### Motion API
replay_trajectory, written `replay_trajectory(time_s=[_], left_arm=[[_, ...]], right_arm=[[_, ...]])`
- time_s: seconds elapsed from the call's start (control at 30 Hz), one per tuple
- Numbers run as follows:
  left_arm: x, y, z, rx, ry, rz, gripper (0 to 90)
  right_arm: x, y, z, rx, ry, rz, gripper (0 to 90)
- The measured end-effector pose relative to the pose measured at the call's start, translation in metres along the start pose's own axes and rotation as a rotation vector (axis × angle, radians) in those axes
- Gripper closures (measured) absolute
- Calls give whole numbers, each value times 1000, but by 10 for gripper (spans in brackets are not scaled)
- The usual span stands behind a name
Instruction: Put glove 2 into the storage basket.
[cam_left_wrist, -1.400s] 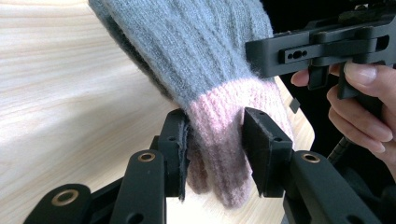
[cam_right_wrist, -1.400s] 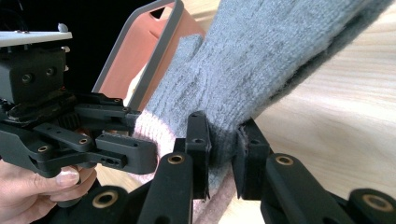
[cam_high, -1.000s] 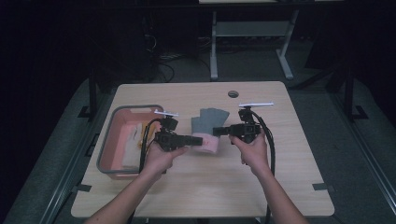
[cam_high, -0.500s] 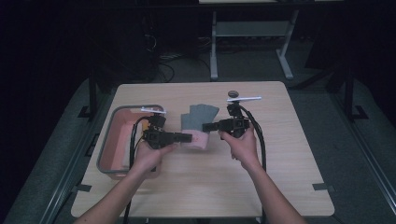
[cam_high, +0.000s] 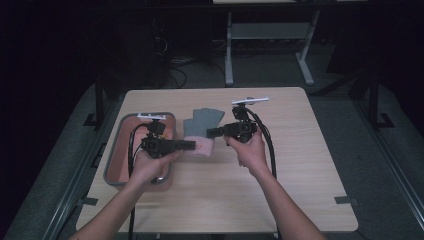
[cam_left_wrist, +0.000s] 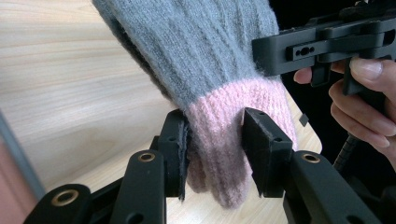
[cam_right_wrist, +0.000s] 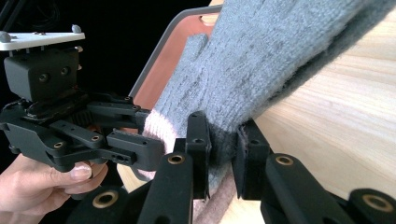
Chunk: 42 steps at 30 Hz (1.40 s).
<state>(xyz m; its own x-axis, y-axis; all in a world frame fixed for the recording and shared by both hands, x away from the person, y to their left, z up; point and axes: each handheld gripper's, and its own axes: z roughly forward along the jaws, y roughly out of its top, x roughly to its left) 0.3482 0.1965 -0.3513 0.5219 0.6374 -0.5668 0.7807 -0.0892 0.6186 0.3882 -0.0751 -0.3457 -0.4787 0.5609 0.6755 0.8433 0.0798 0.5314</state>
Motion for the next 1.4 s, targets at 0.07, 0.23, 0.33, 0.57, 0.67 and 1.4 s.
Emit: replay_trajectory(time_s=[0.07,0.23,0.33,0.57,0.67,1.4], left_arm=[[2,0,-3,-2,6,-3,615],[5,-2,-8,-10,10,-7,614],[8,-2,-12,-14,12,-14,615],[12,-2,-20,-21,22,-8,615],[14,-2,-24,-23,29,-14,616],[34,-4,-59,-47,76,-48,621]], right_arm=[[3,2,3,4,0,-4,781],[6,5,9,13,7,-12,781],[8,7,13,22,11,-15,781],[14,13,21,36,19,-25,781],[17,15,25,41,20,-31,781],[36,30,64,78,75,-55,781]])
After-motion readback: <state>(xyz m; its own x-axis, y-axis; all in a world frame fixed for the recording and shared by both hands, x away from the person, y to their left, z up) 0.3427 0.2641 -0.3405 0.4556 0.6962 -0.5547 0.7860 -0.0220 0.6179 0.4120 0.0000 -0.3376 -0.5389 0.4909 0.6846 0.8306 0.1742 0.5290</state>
